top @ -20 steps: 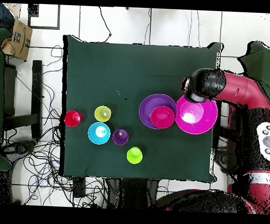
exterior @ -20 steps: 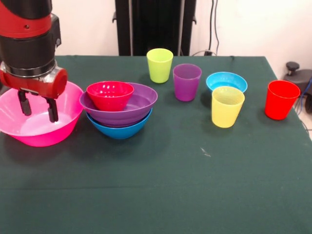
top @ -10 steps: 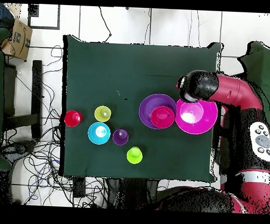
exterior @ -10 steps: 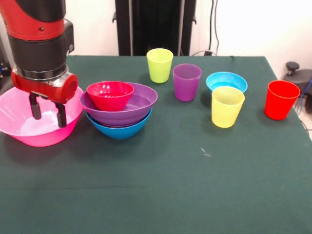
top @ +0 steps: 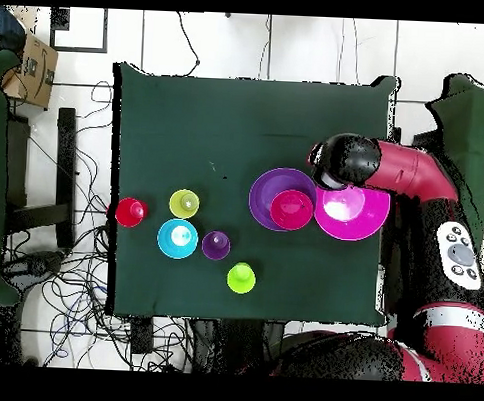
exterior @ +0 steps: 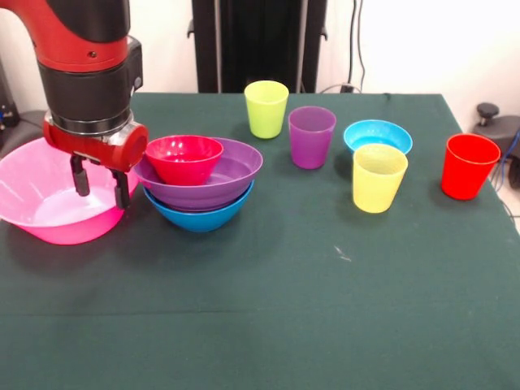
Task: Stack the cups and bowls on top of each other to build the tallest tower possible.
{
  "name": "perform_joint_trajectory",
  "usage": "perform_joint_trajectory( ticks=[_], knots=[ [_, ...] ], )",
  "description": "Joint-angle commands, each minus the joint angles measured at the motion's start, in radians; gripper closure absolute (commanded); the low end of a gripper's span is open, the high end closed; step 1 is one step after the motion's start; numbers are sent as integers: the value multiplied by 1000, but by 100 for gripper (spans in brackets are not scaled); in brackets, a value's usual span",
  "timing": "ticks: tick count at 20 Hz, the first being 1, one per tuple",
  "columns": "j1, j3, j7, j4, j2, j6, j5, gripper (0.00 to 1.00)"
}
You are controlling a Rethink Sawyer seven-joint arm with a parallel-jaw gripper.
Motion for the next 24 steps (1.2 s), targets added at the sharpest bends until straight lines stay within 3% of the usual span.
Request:
perform_joint_trajectory(
  ticks=[1,24],
  knots=[
    [33,-33,118,98,4,-78,-1,0],
    [39,-86,107,152,82,-249,9,0]
  ],
)
